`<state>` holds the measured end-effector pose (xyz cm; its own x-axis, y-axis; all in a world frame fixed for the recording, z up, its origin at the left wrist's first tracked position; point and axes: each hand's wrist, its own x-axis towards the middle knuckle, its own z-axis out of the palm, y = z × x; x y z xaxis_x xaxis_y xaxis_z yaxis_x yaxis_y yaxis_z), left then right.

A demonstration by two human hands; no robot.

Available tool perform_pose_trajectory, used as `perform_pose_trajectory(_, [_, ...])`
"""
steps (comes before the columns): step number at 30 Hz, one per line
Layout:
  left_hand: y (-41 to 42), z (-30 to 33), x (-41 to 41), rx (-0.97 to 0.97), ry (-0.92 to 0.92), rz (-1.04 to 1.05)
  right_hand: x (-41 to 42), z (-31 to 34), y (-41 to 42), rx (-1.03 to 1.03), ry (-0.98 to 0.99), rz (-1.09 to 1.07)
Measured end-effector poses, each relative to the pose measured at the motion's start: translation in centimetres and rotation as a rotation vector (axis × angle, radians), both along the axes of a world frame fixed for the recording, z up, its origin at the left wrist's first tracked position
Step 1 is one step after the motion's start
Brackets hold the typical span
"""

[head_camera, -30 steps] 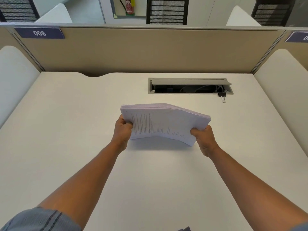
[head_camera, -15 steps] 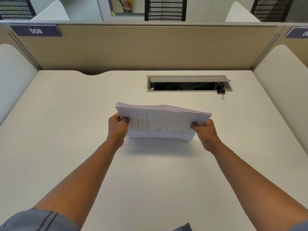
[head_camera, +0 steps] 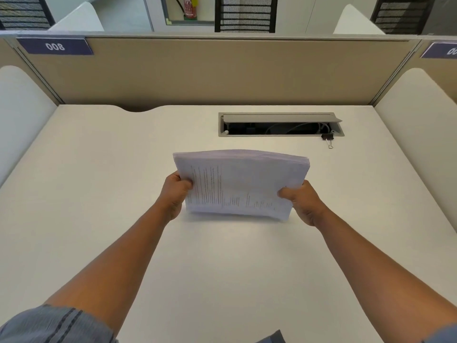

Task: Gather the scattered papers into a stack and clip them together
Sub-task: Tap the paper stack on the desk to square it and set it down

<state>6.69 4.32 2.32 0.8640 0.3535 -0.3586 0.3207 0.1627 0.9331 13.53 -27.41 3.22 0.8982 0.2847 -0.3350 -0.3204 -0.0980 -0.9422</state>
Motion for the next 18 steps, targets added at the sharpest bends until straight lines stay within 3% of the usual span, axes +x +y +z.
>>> perform_pose_trajectory(4, [0.9, 0.0, 0.5, 0.015, -0.07, 0.029, 0.2, 0.4, 0.0, 0.037, -0.066, 0.0])
perform_pose_trajectory(10, [0.5, -1.3, -0.4, -0.03, -0.023, -0.06, -0.2, -0.9, -0.5, -0.008, -0.042, 0.046])
perform_pose_trajectory(18, [0.0, -1.7, -0.3, -0.053, -0.03, -0.016, -0.3, -0.6, -0.1, 0.001, -0.01, 0.03])
